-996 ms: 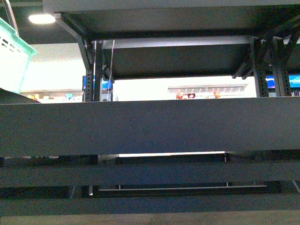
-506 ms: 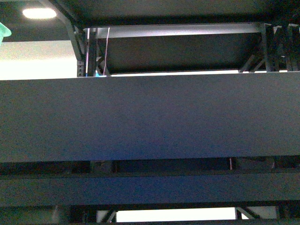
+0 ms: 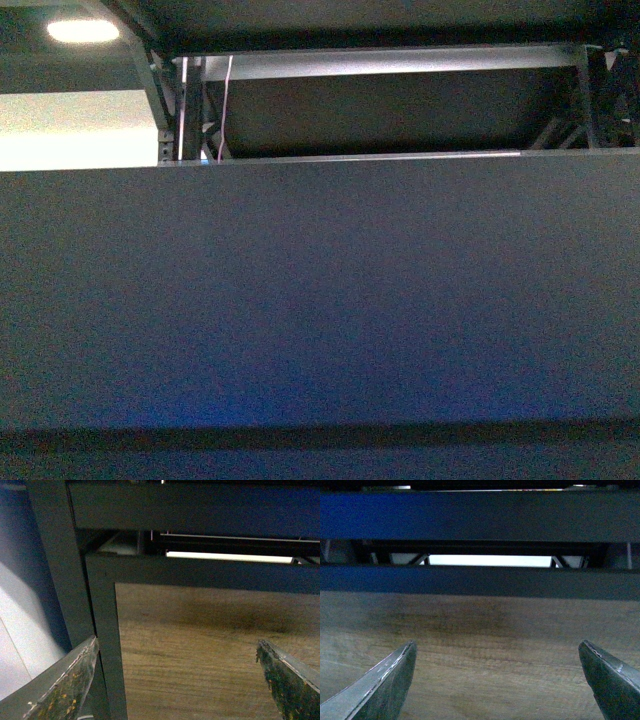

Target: Pick lemon from shelf

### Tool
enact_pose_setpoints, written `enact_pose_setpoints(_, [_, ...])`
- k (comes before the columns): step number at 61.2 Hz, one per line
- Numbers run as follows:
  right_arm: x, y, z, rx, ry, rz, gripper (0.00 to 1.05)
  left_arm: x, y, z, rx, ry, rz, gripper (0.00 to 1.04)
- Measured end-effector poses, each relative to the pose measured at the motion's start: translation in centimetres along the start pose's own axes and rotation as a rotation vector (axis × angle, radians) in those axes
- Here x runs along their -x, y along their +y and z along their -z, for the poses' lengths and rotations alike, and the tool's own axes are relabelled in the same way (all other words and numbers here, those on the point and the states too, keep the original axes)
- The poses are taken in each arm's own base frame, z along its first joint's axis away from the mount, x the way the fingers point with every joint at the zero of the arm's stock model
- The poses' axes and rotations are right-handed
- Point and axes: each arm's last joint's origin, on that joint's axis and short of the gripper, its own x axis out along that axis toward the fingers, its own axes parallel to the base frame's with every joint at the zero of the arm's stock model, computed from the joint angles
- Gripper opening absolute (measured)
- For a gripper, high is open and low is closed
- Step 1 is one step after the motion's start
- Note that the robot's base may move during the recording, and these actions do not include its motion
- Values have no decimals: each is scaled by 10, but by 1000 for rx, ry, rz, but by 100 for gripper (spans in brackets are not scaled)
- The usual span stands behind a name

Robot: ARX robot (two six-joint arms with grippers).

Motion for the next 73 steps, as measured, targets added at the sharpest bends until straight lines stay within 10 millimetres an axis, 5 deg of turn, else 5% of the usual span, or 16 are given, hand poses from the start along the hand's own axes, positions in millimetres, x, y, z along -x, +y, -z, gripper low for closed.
enact_pose_setpoints(73, [0, 0, 0, 1, 0, 0, 97, 0, 0, 0, 0, 0, 0, 97])
